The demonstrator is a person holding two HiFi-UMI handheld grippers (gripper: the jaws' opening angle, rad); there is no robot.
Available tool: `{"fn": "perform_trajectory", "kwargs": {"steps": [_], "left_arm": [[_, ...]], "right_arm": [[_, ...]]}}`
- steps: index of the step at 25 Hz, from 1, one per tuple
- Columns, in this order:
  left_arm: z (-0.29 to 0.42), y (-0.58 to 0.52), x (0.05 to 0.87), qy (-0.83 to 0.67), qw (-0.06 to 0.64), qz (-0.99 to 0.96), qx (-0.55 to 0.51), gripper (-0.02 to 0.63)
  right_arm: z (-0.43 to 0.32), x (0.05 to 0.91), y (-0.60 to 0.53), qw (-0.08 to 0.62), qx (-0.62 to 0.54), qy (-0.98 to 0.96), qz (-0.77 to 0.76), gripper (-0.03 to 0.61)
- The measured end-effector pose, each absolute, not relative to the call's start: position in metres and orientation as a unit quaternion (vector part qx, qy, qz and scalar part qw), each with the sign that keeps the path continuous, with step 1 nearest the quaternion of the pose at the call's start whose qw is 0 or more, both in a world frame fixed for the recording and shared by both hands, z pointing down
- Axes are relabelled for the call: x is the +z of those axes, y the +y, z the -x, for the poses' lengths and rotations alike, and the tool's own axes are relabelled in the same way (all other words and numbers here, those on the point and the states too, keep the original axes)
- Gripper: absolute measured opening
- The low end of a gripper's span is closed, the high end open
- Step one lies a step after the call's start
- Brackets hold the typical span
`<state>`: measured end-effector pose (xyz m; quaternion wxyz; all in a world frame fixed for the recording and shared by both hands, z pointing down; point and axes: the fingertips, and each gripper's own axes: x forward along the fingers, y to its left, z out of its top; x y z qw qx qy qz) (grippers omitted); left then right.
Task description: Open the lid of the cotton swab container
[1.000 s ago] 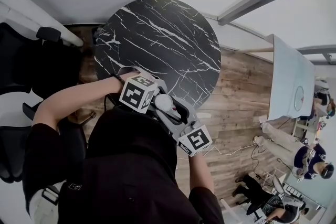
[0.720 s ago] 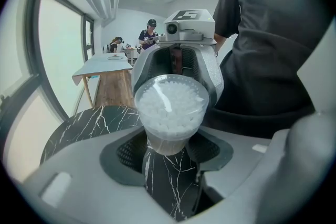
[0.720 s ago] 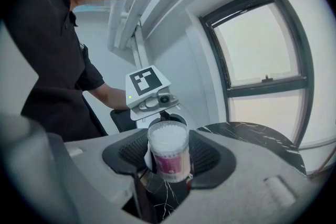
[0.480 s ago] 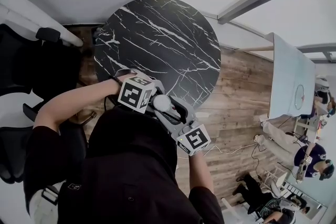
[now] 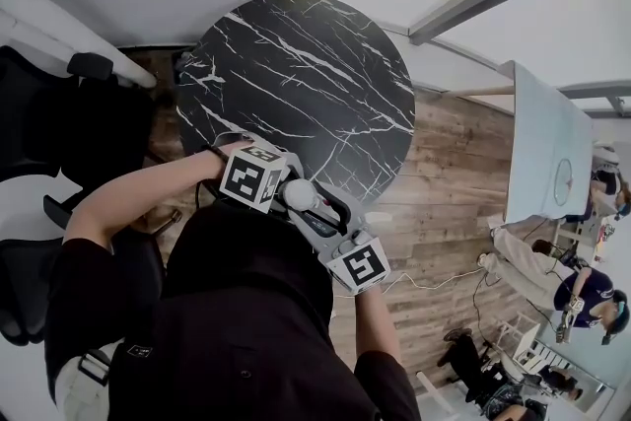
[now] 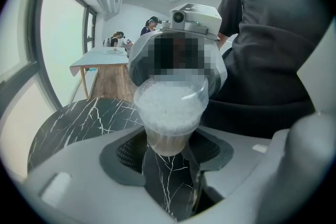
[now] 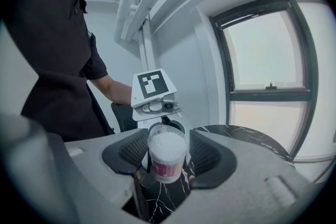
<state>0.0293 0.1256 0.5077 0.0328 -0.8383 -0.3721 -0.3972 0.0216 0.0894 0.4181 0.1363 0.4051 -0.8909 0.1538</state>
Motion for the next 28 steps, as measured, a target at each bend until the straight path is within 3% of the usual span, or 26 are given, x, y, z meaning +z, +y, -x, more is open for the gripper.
{"fn": "perform_trajectory", "kwargs": {"steps": [8, 16, 28], "left_arm": [[-0.029, 0.123, 0.510, -0.382, 0.026, 0.831, -0.403, 0.256], [-0.032, 0.116, 0.514, -0.378, 0.017, 0.828, -0.414, 0.256], [-0.034, 0.113, 0.512, -0.379, 0.005, 0.817, -0.433, 0.256]], "right_arm": [[-0.021, 0.421, 0.093, 0.188, 0.107, -0.890, -0.402, 0.247], [-0.023, 0.425, 0.094, 0.285, 0.030, -0.877, -0.385, 0.247], [-0.021, 0.433, 0.092, 0.356, -0.021, -0.866, -0.349, 0.229]]}}
